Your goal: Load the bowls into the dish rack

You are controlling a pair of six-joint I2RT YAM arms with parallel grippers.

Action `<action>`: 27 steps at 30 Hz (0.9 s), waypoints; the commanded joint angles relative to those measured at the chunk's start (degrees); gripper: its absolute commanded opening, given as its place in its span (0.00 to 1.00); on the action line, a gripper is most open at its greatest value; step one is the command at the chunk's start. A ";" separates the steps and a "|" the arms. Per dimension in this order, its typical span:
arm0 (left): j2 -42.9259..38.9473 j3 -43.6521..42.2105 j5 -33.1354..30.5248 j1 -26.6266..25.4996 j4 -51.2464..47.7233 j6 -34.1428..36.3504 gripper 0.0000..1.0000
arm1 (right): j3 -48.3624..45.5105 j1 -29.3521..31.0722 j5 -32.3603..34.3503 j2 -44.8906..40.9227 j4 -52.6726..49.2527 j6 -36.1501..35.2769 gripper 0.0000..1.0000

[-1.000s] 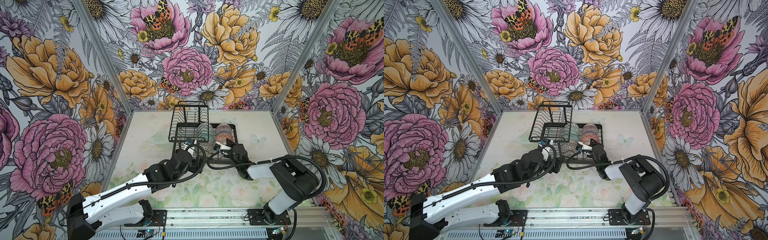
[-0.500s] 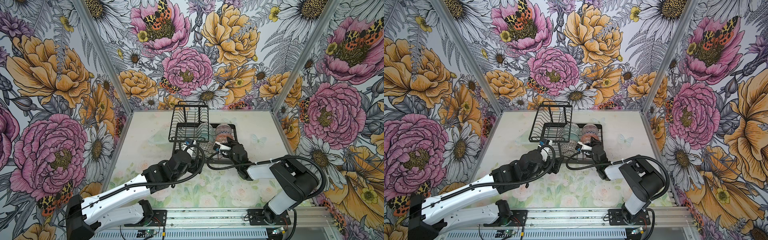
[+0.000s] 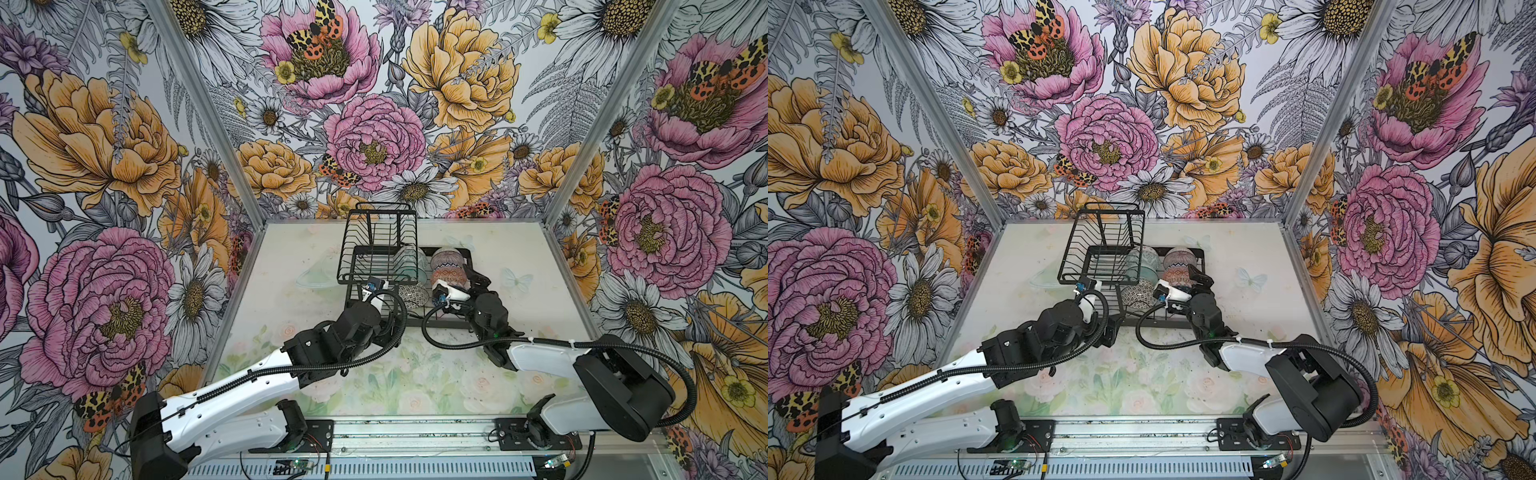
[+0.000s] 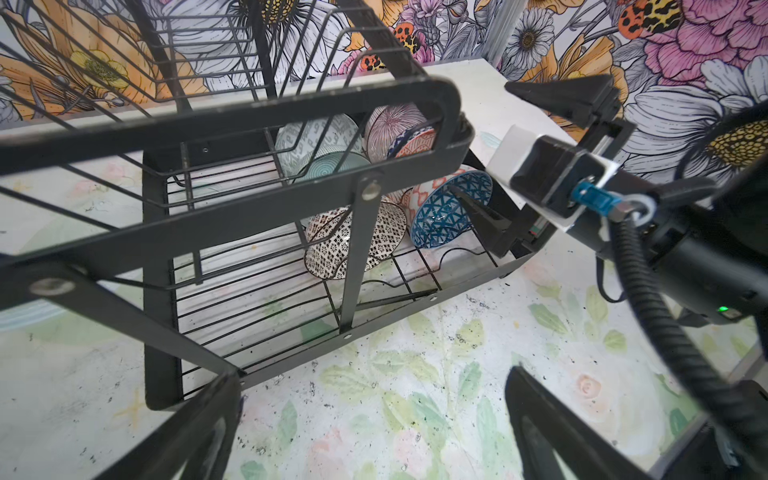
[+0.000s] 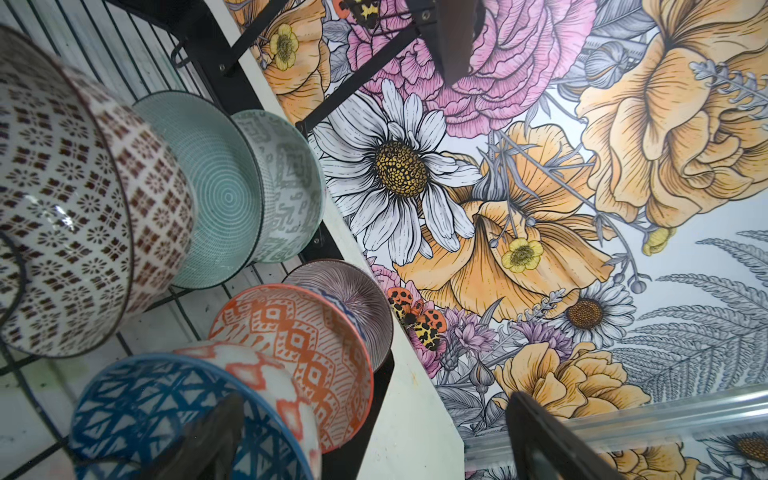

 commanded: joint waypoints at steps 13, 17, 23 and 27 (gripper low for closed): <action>-22.22 -10.09 -15.64 3.67 1.86 6.01 0.99 | 1.57 -5.01 18.95 -24.59 -24.85 36.65 1.00; -29.91 -15.91 -20.55 8.40 3.90 7.99 0.99 | 0.58 -11.12 19.42 -26.46 -27.90 44.80 0.99; -36.14 -27.80 -19.83 21.41 16.96 14.39 0.99 | -1.11 -18.71 13.69 -21.86 -28.14 52.17 1.00; -34.18 -32.86 -11.75 33.23 25.48 15.55 0.99 | -2.07 -21.28 10.79 -15.16 -23.03 52.37 0.99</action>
